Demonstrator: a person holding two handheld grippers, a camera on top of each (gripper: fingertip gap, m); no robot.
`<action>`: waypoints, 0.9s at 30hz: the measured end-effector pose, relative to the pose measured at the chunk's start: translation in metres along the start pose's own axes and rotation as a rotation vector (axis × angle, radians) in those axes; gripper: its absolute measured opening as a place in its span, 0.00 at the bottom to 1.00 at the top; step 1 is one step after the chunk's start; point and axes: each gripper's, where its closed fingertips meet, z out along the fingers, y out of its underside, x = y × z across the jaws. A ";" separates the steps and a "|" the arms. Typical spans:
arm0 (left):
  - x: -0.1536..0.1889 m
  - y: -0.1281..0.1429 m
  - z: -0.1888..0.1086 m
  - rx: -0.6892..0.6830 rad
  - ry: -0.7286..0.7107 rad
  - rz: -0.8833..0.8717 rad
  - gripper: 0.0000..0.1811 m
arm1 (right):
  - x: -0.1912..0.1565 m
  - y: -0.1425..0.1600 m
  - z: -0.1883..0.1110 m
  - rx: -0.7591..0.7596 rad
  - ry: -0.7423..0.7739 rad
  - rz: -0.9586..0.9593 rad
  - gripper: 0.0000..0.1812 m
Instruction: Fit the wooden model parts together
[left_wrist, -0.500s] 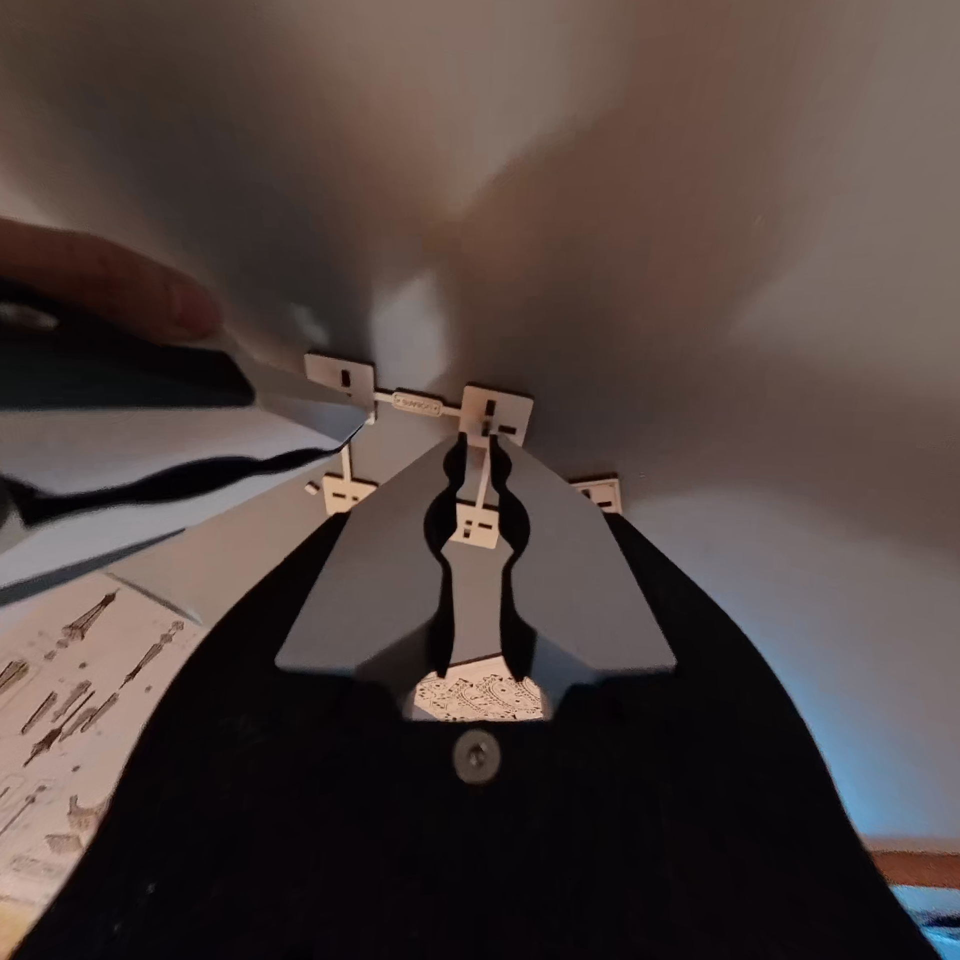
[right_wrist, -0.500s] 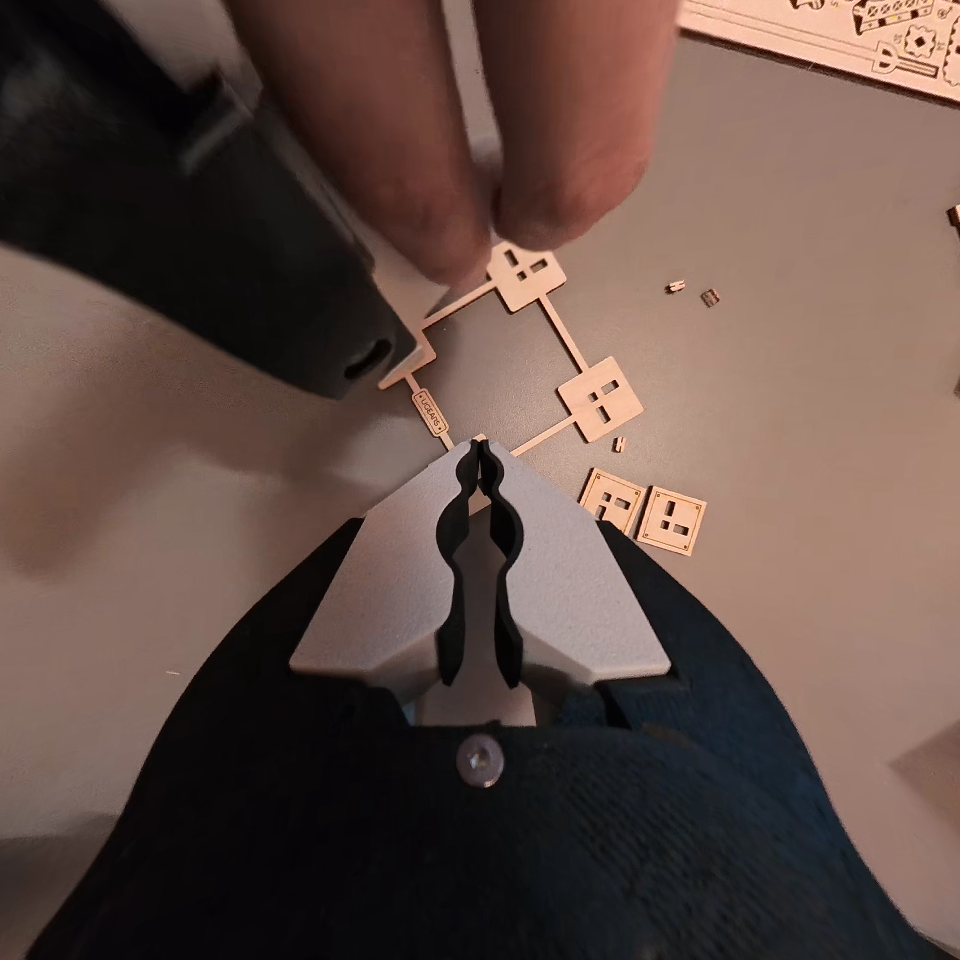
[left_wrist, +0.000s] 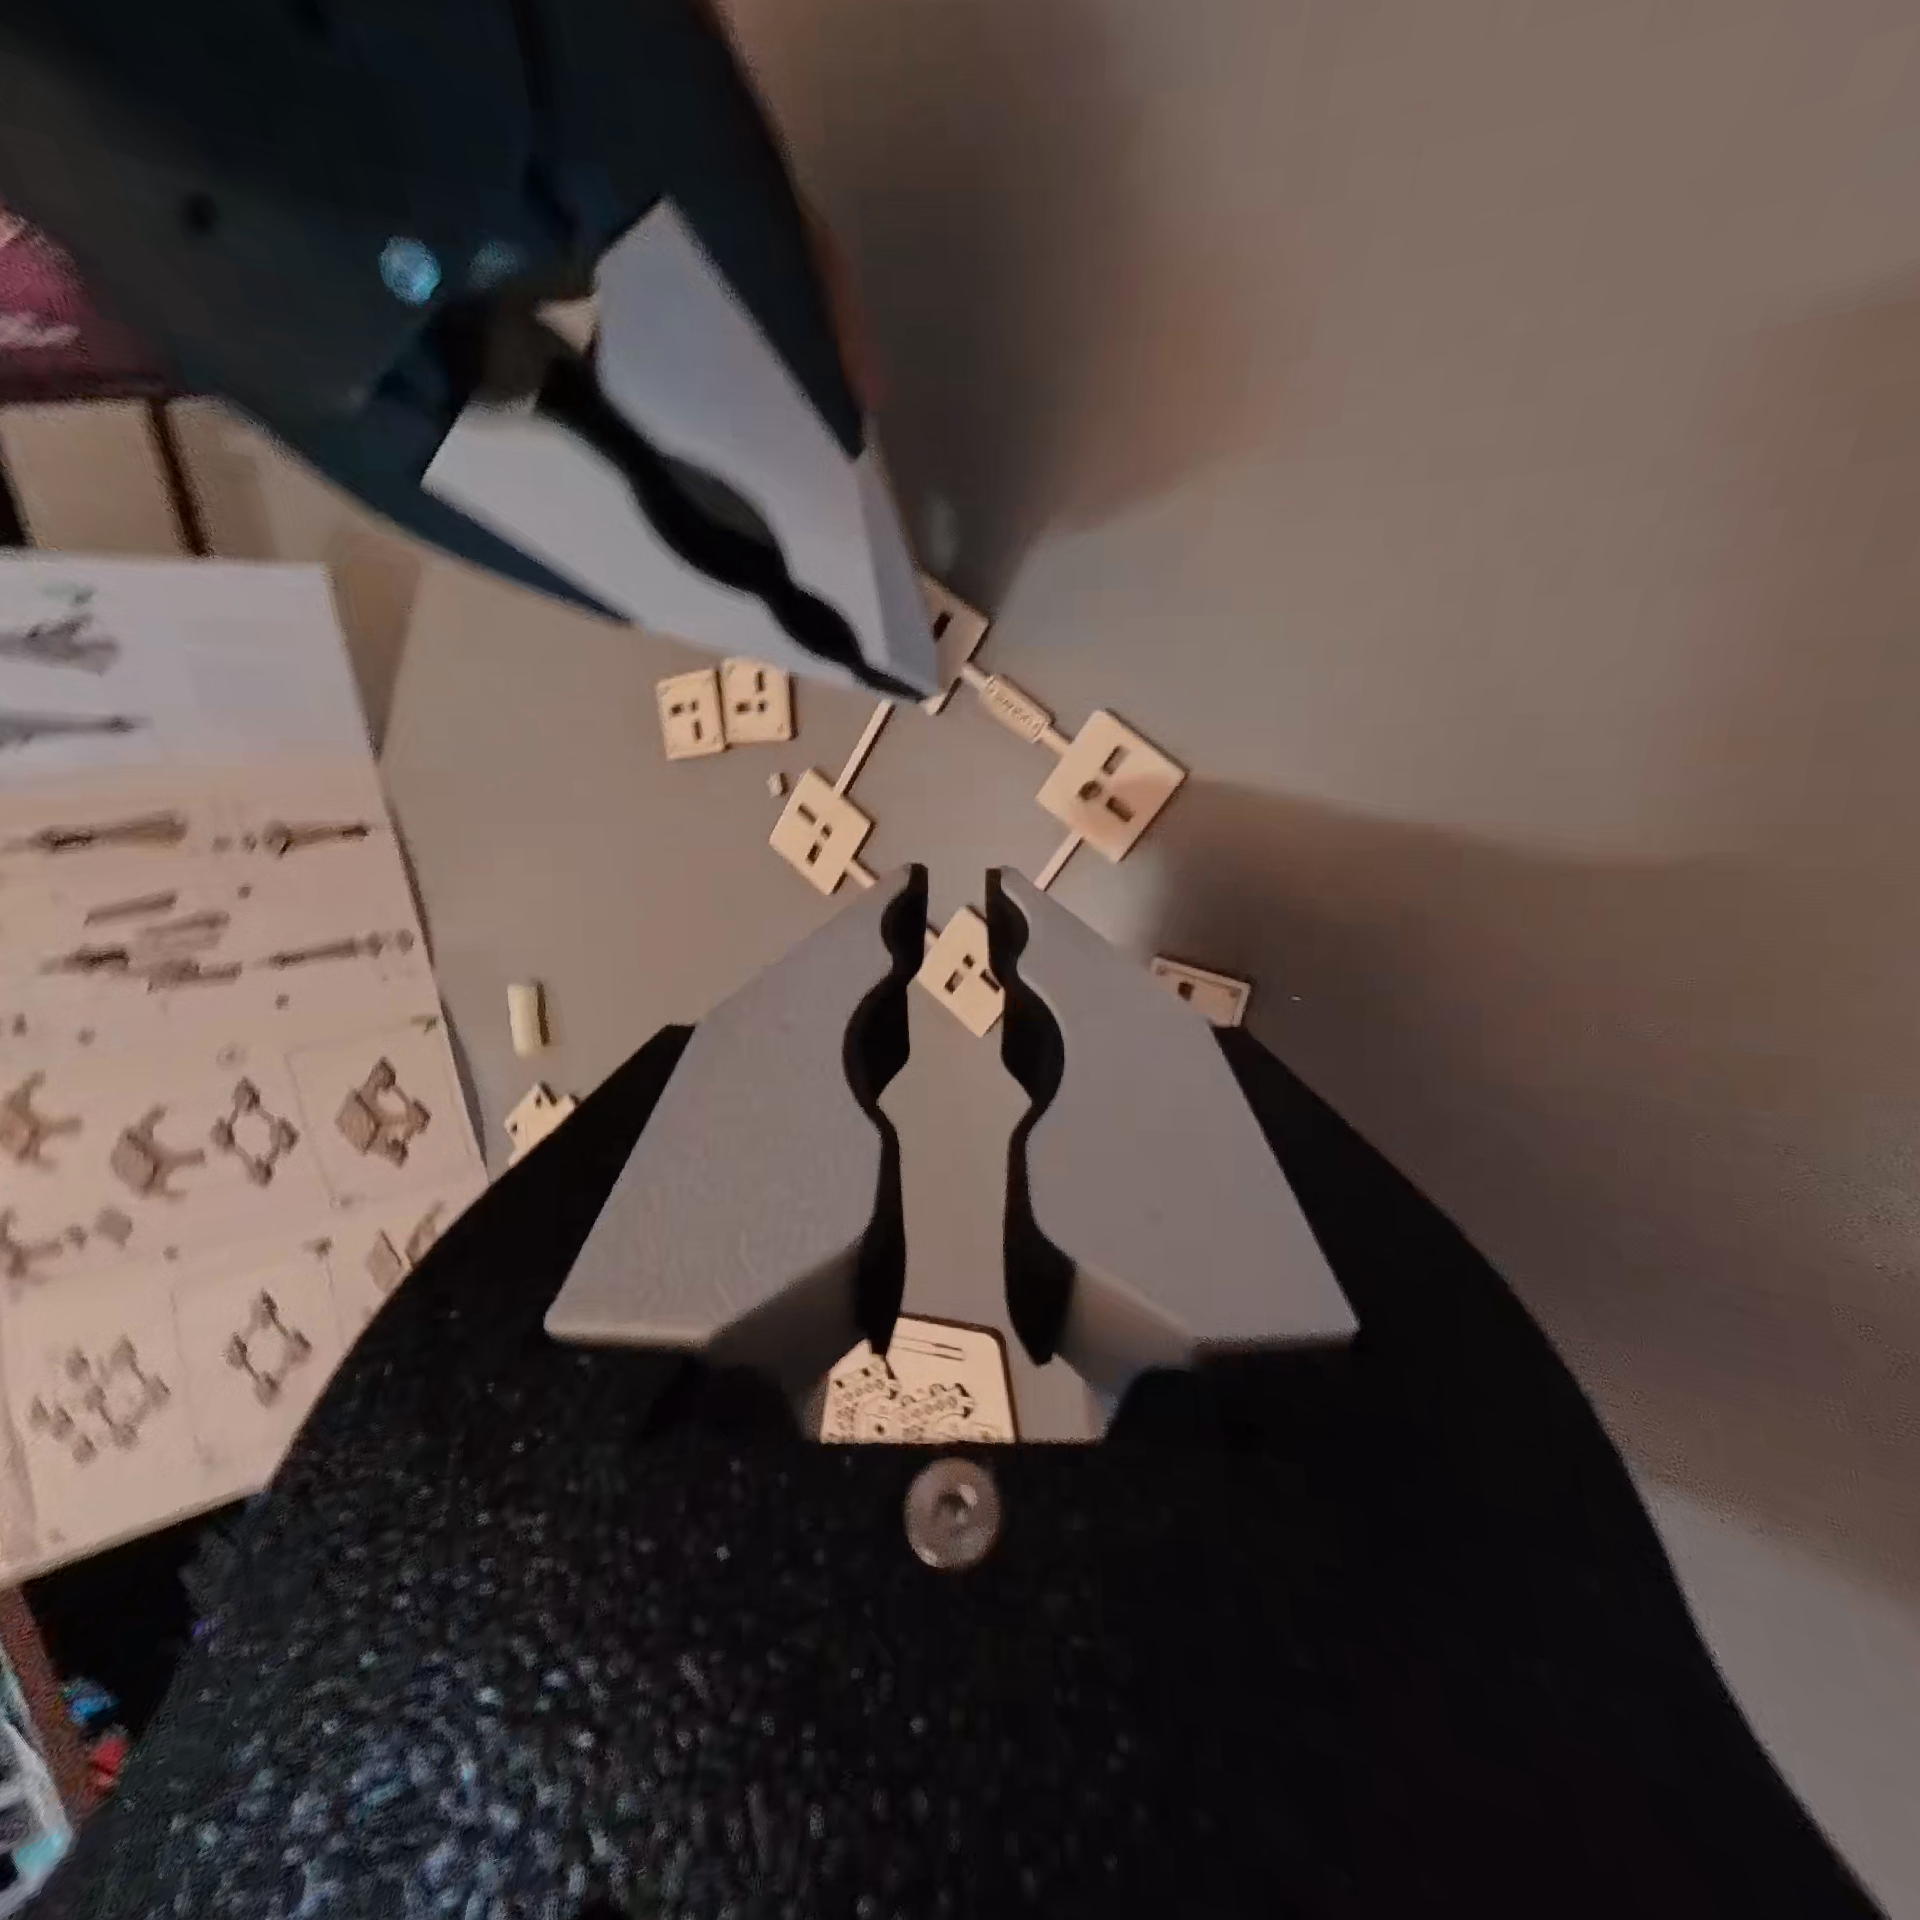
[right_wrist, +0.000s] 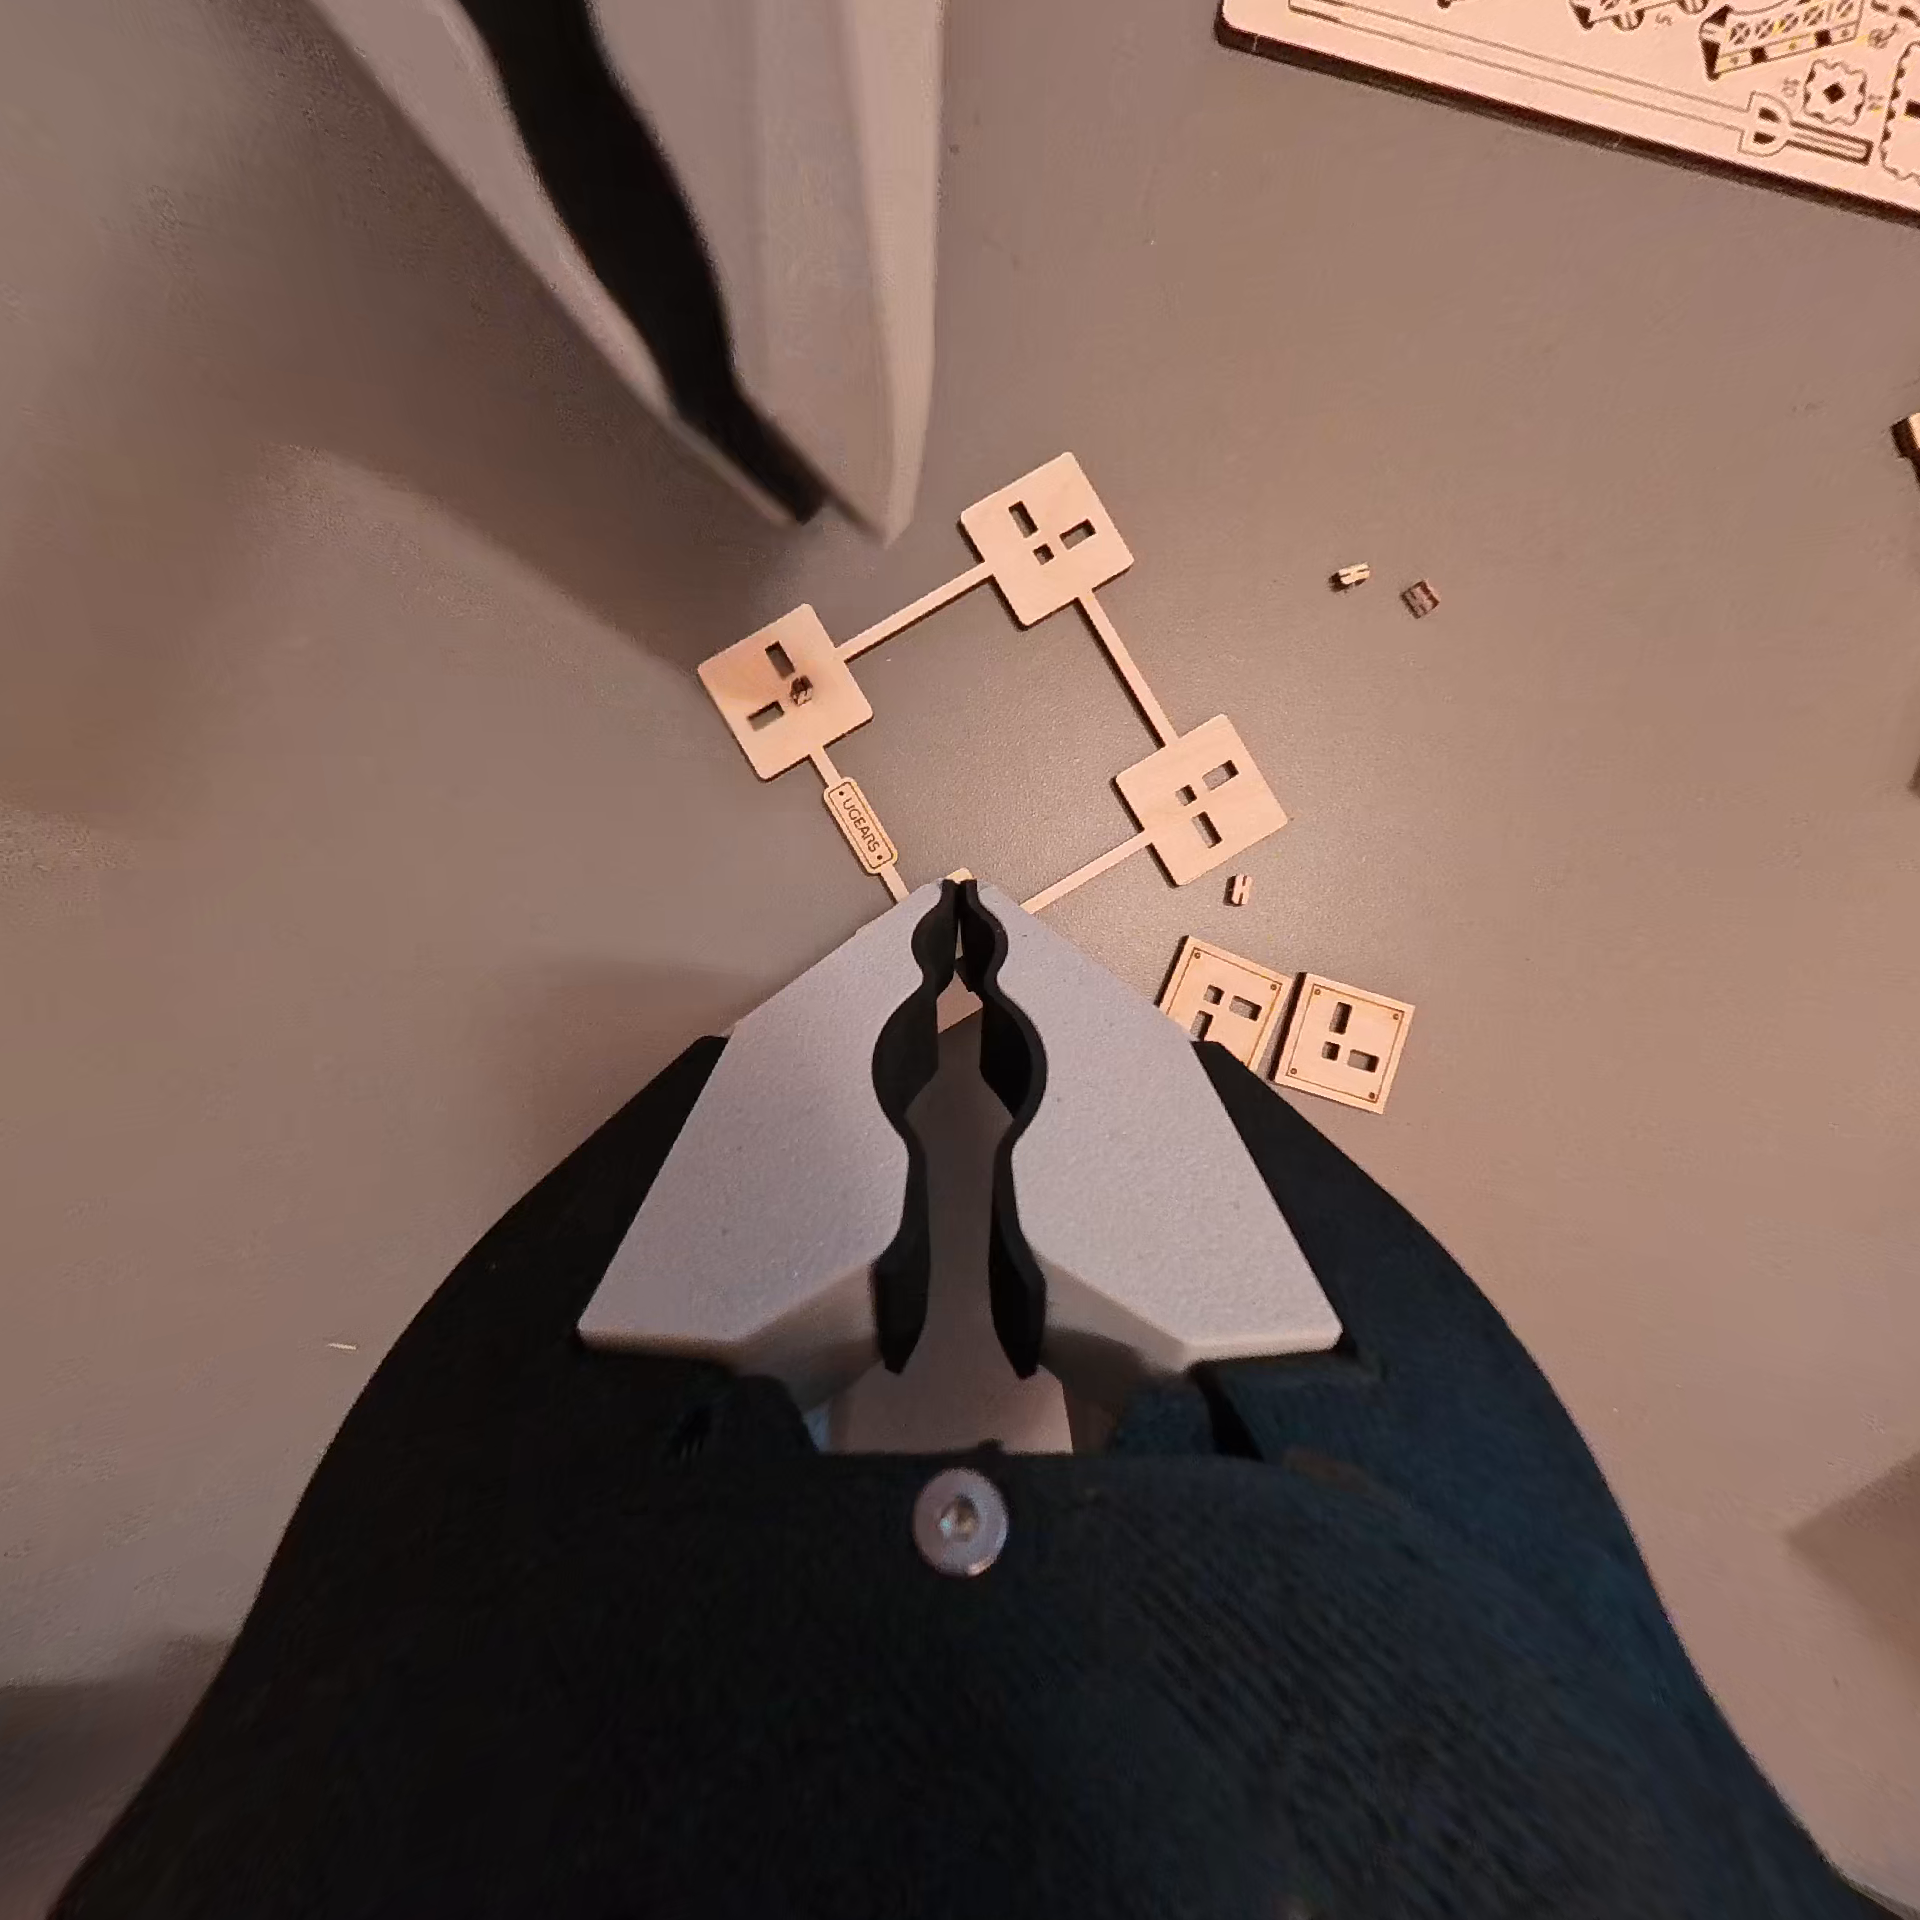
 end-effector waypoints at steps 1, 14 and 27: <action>-0.002 0.006 -0.002 0.024 -0.037 -0.045 0.04 | 0.000 0.000 0.000 0.003 -0.001 0.000 0.00; -0.082 0.078 -0.029 0.438 -0.425 -0.715 0.05 | 0.000 0.000 0.000 0.011 -0.002 0.009 0.00; -0.110 0.099 -0.065 0.506 -0.765 -0.741 0.13 | 0.000 -0.001 -0.001 0.101 -0.042 0.070 0.00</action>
